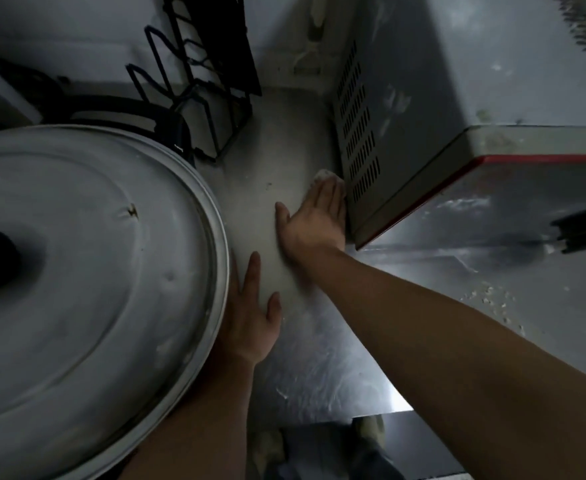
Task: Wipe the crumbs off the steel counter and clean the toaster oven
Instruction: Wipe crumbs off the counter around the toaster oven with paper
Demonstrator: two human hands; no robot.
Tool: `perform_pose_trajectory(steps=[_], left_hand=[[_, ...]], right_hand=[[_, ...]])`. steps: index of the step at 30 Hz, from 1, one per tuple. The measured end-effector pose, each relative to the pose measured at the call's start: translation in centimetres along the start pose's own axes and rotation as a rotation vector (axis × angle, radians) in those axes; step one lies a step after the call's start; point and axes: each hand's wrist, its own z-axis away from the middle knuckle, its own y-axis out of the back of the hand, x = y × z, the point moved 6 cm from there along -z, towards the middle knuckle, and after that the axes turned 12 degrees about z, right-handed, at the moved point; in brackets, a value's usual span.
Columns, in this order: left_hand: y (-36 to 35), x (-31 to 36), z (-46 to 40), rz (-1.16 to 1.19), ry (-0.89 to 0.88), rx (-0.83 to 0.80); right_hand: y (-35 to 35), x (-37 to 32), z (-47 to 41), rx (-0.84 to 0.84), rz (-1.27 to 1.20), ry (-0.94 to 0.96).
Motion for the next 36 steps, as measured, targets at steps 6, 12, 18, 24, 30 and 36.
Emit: perform_pose_trajectory(steps=[6,12,18,24,30,36], left_hand=[[-0.1,-0.2,-0.3,0.029,-0.138,0.118],[-0.2,-0.7,-0.5,0.062,-0.204,0.21],[0.0,-0.5,-0.4,0.034,-0.163,0.184],[-0.8,-1.2,-0.5,0.02,-0.062,0.065],[-1.1,-1.3,-0.5,0.105,-0.021,0.06],[-0.9,-1.2,-0.6,0.045,-0.035,0.048]], right_hand=[[0.8,-3.4,-6.2,0.034,-0.052,0.052],[2.5,-3.8,-12.2,0.01,-0.137,-0.127],[1.9,-1.9,-7.7,-0.04,-0.256,-0.231],[0.6,0.0,2.5,-0.134,-0.142,-0.26],[0.2,2.7,9.6,-0.159,-0.022,-0.034],[0.5,-0.4,0.7,-0.063,-0.031,0.031]])
